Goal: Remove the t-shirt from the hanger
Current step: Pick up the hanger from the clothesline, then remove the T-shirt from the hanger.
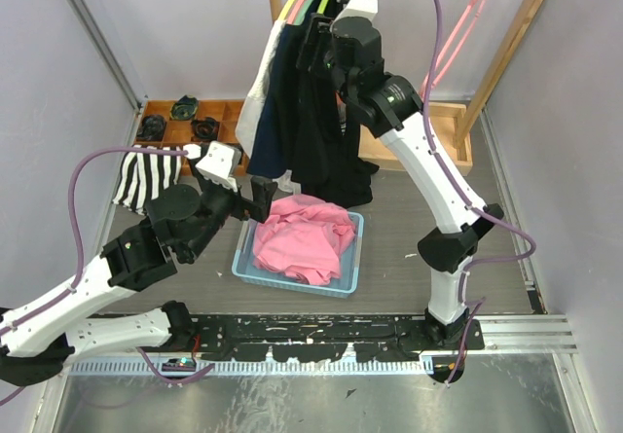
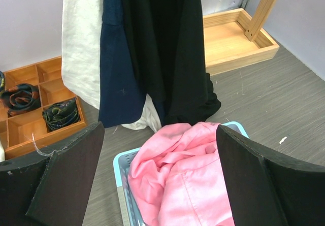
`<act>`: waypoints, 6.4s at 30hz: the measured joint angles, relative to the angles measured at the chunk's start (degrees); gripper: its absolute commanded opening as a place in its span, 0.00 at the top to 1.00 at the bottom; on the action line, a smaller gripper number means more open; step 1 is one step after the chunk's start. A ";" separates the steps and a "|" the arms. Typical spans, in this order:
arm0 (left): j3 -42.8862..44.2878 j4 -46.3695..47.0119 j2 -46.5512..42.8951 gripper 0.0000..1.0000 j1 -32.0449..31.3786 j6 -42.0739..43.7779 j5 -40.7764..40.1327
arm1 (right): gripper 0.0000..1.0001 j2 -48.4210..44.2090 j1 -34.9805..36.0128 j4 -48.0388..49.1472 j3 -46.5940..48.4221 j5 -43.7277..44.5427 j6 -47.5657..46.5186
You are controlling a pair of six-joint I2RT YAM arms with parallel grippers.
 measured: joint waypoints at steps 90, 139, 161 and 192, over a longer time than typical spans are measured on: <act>7.21 7.08 9.42 0.02 0.24 4.39 2.03 | 0.99 -28.87 -4.92 7.10 -30.93 3.08 -17.79; 60.28 8.41 54.75 0.01 17.70 1.95 27.65 | 0.99 -61.44 -5.01 18.47 -65.85 -19.04 -16.72; 58.29 10.71 54.55 1.00 18.27 0.57 38.77 | 0.99 -61.68 -5.01 19.26 -67.28 -18.29 -16.06; 50.82 15.87 43.56 0.01 18.69 -0.74 51.08 | 0.99 -60.43 -5.01 22.32 -69.75 -15.87 -15.19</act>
